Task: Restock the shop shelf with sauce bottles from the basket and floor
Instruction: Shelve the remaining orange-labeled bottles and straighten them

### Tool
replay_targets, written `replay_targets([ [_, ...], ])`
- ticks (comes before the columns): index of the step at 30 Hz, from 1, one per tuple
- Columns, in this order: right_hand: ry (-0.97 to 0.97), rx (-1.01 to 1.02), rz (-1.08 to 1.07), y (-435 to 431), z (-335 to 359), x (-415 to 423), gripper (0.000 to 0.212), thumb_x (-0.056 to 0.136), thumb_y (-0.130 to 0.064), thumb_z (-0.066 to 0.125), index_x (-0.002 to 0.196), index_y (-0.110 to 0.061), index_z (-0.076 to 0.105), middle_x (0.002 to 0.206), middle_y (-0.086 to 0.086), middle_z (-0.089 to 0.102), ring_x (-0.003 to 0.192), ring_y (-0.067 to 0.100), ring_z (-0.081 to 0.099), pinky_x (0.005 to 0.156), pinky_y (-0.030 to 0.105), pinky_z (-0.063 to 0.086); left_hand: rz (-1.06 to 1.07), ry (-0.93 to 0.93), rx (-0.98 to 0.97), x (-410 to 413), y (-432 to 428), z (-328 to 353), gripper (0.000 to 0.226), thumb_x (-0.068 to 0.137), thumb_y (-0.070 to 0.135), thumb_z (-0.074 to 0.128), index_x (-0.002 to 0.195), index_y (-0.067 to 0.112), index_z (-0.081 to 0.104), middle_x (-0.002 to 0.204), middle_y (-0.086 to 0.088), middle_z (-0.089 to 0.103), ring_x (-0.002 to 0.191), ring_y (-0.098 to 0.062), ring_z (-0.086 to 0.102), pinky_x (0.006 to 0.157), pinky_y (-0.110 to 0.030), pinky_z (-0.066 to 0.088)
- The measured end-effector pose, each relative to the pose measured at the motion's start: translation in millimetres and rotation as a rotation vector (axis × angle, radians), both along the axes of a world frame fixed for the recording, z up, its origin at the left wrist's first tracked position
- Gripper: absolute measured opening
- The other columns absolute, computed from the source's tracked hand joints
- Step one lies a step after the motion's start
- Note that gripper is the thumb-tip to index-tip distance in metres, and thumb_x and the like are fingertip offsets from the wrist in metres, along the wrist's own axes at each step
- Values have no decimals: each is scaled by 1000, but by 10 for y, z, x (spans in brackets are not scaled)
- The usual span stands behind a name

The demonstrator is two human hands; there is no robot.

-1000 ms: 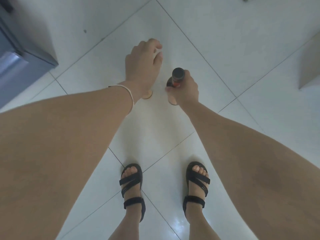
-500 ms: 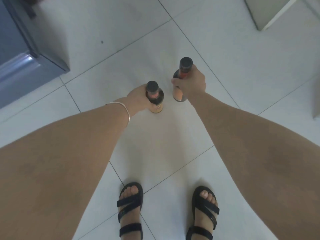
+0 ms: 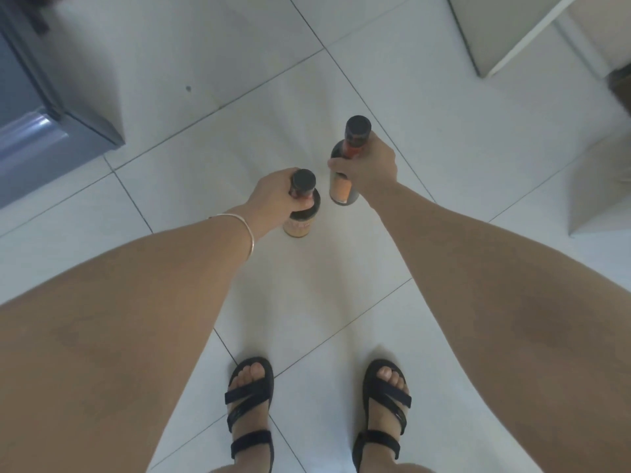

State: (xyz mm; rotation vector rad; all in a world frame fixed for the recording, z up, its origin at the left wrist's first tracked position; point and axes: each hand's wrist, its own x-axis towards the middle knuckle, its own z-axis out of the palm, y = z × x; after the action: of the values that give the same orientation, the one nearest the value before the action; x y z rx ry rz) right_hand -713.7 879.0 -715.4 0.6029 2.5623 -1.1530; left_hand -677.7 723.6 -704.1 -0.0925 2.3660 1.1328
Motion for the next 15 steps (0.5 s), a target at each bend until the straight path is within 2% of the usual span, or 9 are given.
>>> replay_targets([
  [3, -14, 6, 3, -13, 441, 72, 45, 67, -29, 74, 107, -18, 57, 89, -4, 57, 89, 22, 59, 75, 31, 47, 0, -20, 18, 23, -38, 441, 37, 76, 9, 69, 113, 7, 61, 115, -13, 65, 110, -28, 57, 95, -29, 41],
  [9, -17, 28, 27, -194, 1689, 183, 41, 67, -29, 74, 103, -19, 57, 87, -4, 58, 90, 22, 60, 81, 36, 51, -4, 66, 40, 47, -218, 1638, 33, 77, 12, 68, 109, 7, 62, 112, -13, 65, 108, -28, 57, 91, -28, 40],
  [12, 6, 21, 42, -374, 2340, 229, 42, 66, -28, 73, 104, -18, 59, 92, -2, 64, 91, 23, 62, 82, 37, 53, -18, 118, 50, 58, -367, 2312, 34, 77, 12, 68, 110, 5, 62, 114, -14, 64, 109, -30, 56, 95, -33, 40],
  [15, 29, 24, 78, -570, 2936, 279, 41, 65, -29, 71, 103, -18, 62, 97, -1, 68, 92, 22, 63, 81, 37, 54, 7, 158, 57, 93, -548, 2945, 33, 78, 11, 67, 110, 5, 61, 113, -14, 64, 109, -30, 56, 93, -31, 40],
])
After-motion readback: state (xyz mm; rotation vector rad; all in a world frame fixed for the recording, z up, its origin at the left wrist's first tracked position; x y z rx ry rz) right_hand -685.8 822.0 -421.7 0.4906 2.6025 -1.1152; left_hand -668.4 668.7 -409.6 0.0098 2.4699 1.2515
